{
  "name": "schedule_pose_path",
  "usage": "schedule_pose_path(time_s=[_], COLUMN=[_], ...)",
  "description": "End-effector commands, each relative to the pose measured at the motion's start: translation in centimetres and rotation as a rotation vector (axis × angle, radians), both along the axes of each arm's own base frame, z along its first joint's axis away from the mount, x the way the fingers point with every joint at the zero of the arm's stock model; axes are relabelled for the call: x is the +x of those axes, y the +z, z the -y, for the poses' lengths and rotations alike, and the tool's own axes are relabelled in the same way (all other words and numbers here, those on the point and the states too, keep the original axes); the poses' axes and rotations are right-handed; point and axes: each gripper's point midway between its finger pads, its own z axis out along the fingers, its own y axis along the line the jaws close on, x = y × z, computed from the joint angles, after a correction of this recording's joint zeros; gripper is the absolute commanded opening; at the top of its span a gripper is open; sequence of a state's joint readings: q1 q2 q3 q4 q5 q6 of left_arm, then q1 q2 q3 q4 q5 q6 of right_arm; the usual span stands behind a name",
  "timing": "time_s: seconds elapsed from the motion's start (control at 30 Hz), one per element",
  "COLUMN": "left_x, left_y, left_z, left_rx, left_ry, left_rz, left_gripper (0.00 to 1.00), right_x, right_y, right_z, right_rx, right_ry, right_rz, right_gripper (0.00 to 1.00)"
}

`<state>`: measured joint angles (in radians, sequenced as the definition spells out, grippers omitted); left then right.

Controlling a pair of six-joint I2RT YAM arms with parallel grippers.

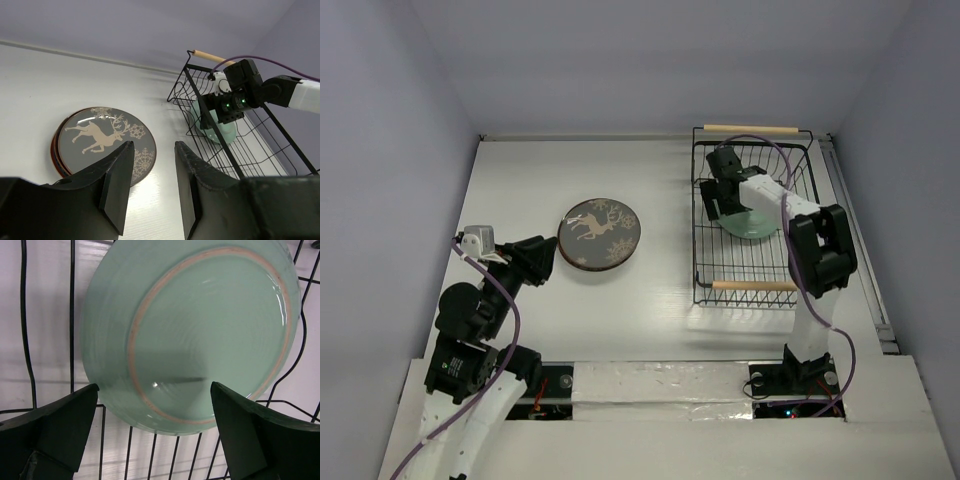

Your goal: Unload the plates from the dish rack

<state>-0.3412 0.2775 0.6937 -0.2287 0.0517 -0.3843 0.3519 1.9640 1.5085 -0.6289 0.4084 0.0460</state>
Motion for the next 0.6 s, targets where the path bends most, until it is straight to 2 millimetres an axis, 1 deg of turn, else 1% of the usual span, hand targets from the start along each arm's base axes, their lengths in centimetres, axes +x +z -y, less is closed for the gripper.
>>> schedule_pose_path(time_s=[0.0, 0.03, 0.27, 0.37, 0.4, 0.5, 0.57], left_x=[-0.1, -0.1, -0.1, -0.1, -0.1, -0.2, -0.2], left_y=[0.8, 0.8, 0.8, 0.9, 0.9, 0.9, 0.9], left_z=[0.3, 0.3, 0.3, 0.3, 0.3, 0.2, 0.1], left_rx=[-0.019, -0.019, -0.019, -0.019, -0.019, -0.018, -0.020], left_ry=[-0.014, -0.014, -0.014, -0.014, -0.014, -0.009, -0.008], left_rz=[0.038, 0.038, 0.038, 0.040, 0.040, 0.040, 0.041], left_gripper=[0.35, 0.35, 0.35, 0.35, 0.35, 0.35, 0.35], right_x=[-0.9, -1.0, -1.9, -2.1, -1.8, -1.6, -2.1], right_y=[0.1, 0.4, 0.7, 1.8, 2.6, 4.2, 4.2], right_z=[-0.3, -0.6, 0.6, 1.5, 1.5, 2.2, 2.2], right_rx=[-0.038, -0.045, -0.086, -0.105, -0.097, -0.106, -0.105], right_ry=[0.000, 0.007, -0.044, -0.115, -0.130, -0.190, -0.186], right_rz=[-0.002, 0.007, 0.015, 0.047, 0.076, 0.136, 0.115], right_gripper=[1.00, 1.00, 1.00, 1.00, 1.00, 0.99, 1.00])
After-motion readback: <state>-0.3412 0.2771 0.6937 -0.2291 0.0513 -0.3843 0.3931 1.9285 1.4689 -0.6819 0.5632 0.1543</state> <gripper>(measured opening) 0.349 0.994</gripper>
